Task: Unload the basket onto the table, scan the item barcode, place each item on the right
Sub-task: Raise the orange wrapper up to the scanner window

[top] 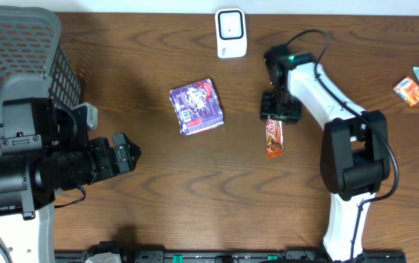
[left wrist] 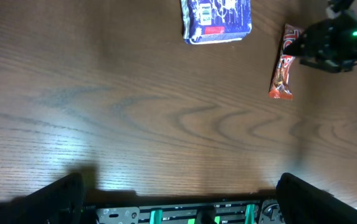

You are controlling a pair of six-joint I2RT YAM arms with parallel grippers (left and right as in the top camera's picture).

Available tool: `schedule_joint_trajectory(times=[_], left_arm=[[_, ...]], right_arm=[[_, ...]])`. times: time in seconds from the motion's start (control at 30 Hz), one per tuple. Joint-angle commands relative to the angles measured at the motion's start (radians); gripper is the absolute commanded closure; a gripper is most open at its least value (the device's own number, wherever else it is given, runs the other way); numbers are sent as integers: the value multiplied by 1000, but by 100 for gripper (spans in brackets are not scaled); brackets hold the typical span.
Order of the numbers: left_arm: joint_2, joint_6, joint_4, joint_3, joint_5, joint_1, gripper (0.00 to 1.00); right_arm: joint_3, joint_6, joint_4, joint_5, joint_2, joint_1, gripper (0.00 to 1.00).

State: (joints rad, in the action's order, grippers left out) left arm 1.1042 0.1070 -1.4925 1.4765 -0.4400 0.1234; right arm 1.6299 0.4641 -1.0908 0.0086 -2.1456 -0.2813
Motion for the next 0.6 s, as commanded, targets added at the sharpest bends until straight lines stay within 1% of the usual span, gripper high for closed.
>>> schedule_joint_trajectory(times=[0.0,0.07,0.13,0.17,0.23,0.27,0.4,0.57], left_arm=[[1,-5,-3,-2,-4,3,2],[1,-5,-3,-2,-4,3,2],[1,-5,-3,-2,-4,3,2],[1,-5,-3,-2,-4,3,2],[1,-5,-3,-2,-4,3,2],[1,-5,-3,-2,-4,3,2],[1,-5,-3,-2,-4,3,2],[1,-5,-3,-2,-4,3,2]], right_arm=[[-70,47,58,53,3,-32,50],[-98,47,90,53,3,-46,57],[-114,47,105,54,3,-53,73],[-113,45,104,54,3,-54,84],[-107,44,103,53,3,-53,97],[-97,44,95,51,3,-53,99],[-19,35,50,53,4,-53,99],[160,-63,56,49,4,-52,99]])
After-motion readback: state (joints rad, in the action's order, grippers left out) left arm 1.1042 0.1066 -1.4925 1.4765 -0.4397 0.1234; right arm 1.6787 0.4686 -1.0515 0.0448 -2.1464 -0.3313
